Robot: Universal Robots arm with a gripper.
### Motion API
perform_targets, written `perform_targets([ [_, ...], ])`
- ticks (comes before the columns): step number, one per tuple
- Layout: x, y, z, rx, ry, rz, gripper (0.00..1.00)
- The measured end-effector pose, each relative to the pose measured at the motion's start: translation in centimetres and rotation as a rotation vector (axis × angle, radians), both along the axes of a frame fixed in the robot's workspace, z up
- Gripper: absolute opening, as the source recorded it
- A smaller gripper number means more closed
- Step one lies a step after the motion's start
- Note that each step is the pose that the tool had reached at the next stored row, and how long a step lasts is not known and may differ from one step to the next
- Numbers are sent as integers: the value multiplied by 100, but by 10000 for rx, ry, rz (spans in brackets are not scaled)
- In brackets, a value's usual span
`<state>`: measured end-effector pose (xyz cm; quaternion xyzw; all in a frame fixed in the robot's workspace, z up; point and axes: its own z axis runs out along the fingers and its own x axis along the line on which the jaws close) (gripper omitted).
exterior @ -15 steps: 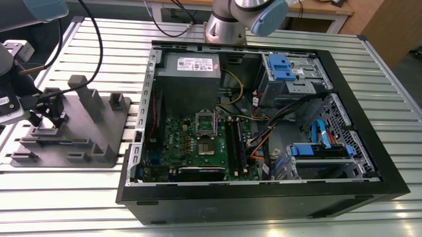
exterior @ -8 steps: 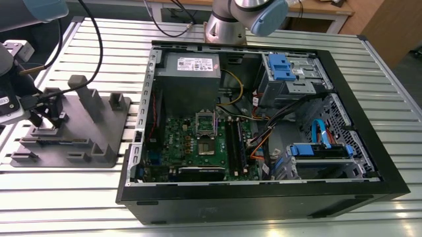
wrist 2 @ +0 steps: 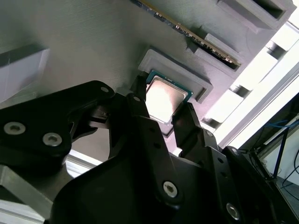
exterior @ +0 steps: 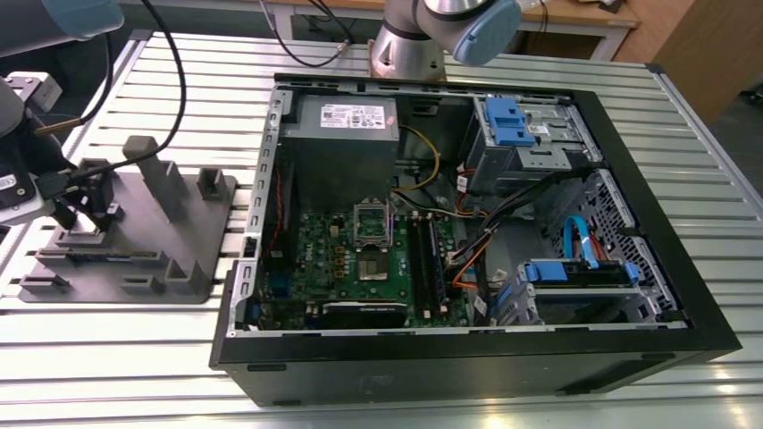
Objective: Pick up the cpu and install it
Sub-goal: 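Pick up the cpu and move it towards the insertion slot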
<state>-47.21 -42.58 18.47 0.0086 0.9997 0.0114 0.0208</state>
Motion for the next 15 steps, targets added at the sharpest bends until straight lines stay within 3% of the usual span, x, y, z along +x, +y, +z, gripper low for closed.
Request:
perform_targets([
  [5,1,-1,77,-2,1,1,47],
  [15,1,-1,81,-2,2,1,47],
])
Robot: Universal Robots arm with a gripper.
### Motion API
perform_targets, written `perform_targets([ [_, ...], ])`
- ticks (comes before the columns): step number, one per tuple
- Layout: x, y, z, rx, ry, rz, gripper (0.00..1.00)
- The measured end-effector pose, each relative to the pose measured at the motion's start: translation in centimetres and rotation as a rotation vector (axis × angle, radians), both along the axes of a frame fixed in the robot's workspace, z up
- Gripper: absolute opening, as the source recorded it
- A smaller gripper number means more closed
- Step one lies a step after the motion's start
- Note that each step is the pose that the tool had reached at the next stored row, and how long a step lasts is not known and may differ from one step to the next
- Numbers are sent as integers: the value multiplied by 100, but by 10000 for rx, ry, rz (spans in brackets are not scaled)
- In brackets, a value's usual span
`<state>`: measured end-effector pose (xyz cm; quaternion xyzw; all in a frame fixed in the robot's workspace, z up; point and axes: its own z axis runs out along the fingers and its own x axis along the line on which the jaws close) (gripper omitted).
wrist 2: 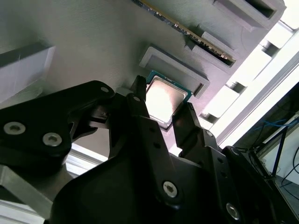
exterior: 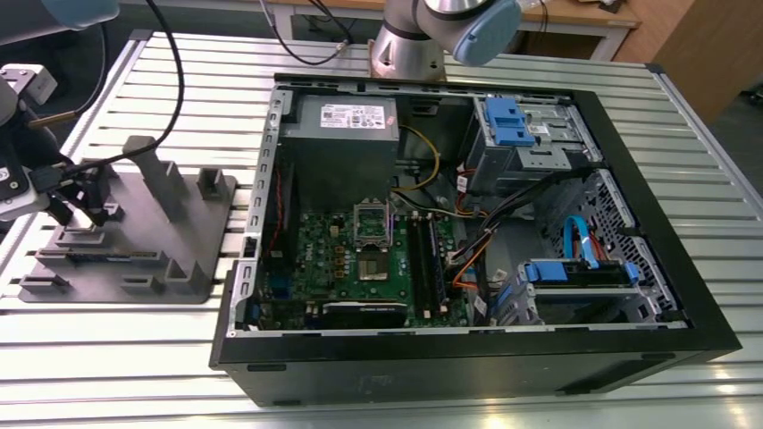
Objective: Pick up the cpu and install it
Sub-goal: 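Pick up the cpu and move it towards the insertion slot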
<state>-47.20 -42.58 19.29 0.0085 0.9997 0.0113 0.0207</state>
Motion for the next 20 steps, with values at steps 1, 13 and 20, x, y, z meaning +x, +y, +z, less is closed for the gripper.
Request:
perform_targets([
  [1,0,0,0,0,0,0,47],
  [13,0,0,110,0,0,0,47],
  [20,0,0,127,0,0,0,47],
])
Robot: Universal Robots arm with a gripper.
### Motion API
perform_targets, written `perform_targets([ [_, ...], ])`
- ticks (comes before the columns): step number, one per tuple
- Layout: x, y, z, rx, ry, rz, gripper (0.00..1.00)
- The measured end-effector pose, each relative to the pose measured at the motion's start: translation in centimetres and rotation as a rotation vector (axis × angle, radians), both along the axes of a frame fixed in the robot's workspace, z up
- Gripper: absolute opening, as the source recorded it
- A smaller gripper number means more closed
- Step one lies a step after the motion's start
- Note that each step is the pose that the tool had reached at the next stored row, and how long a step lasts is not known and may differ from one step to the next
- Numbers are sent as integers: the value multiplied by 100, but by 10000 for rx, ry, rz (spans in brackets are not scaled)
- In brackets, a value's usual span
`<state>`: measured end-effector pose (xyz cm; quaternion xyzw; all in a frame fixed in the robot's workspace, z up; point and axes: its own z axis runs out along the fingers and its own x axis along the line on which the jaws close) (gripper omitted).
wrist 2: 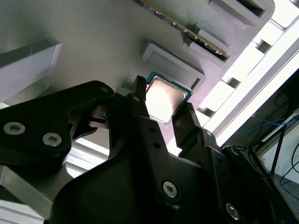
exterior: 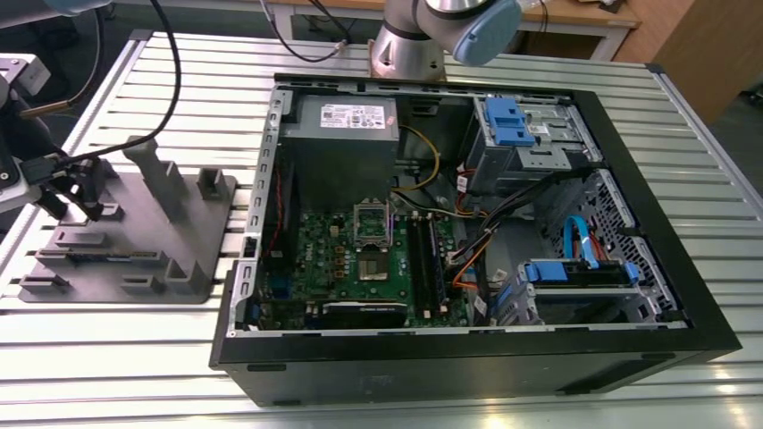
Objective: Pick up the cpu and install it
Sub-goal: 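Pick up the cpu and move it towards the insertion slot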
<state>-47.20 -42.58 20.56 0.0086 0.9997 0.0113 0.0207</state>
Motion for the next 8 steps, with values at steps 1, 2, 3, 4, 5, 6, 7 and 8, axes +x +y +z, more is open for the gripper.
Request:
perform_targets([
  [1,0,0,2,1,-1,0,47],
  [2,0,0,6,0,0,0,47],
  [3,0,0,9,0,0,0,47],
  [4,0,0,10,0,0,0,47],
  [5,0,0,14,0,0,0,47],
  [6,0,0,17,0,0,0,47],
  [7,0,0,18,0,0,0,47],
  [8,0,0,20,0,0,0,47],
])
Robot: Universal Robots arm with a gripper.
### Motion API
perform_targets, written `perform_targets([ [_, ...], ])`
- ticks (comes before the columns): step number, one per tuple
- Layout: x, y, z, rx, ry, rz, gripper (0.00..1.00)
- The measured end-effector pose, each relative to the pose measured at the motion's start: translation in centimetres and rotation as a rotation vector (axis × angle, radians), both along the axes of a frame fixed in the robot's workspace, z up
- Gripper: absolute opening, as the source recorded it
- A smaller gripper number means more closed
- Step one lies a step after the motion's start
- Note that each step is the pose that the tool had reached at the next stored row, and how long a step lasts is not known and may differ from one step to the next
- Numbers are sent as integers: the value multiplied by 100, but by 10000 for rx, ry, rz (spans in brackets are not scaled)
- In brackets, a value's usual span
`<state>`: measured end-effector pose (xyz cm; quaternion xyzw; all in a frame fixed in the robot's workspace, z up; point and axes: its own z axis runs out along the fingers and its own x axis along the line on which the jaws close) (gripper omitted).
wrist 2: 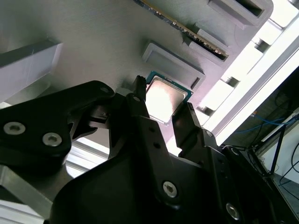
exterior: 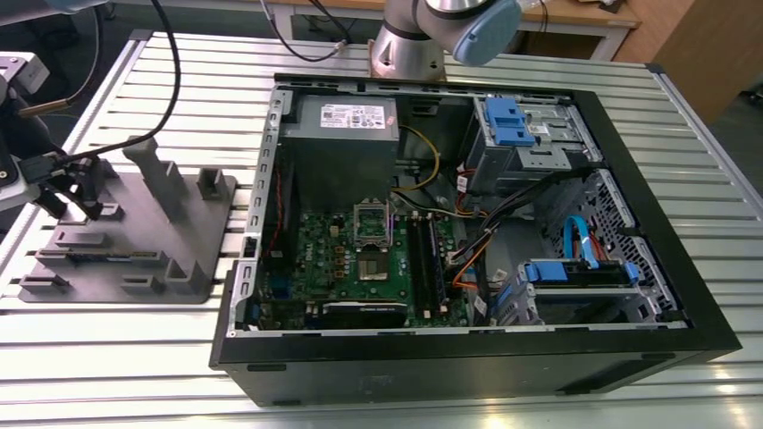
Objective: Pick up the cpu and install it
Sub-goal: 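Pick up the cpu and move it towards the insertion slot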
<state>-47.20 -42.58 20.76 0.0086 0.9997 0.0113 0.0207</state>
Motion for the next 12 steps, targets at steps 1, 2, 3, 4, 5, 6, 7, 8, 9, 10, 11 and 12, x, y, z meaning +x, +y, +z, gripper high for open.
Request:
perform_targets([
  [1,0,0,2,0,0,0,47],
  [2,0,0,6,0,1,0,47],
  [3,0,0,7,0,0,0,47],
  [4,0,0,8,0,0,0,47],
  [5,0,0,8,1,-1,0,47],
  [6,0,0,8,1,-2,0,47],
  [7,0,0,12,0,1,0,47],
  [8,0,0,13,0,0,0,47],
  [9,0,0,55,0,-1,0,47],
  [10,0,0,98,0,0,0,47],
  [11,0,0,98,0,0,0,47],
  [12,0,0,98,1,-1,0,47],
])
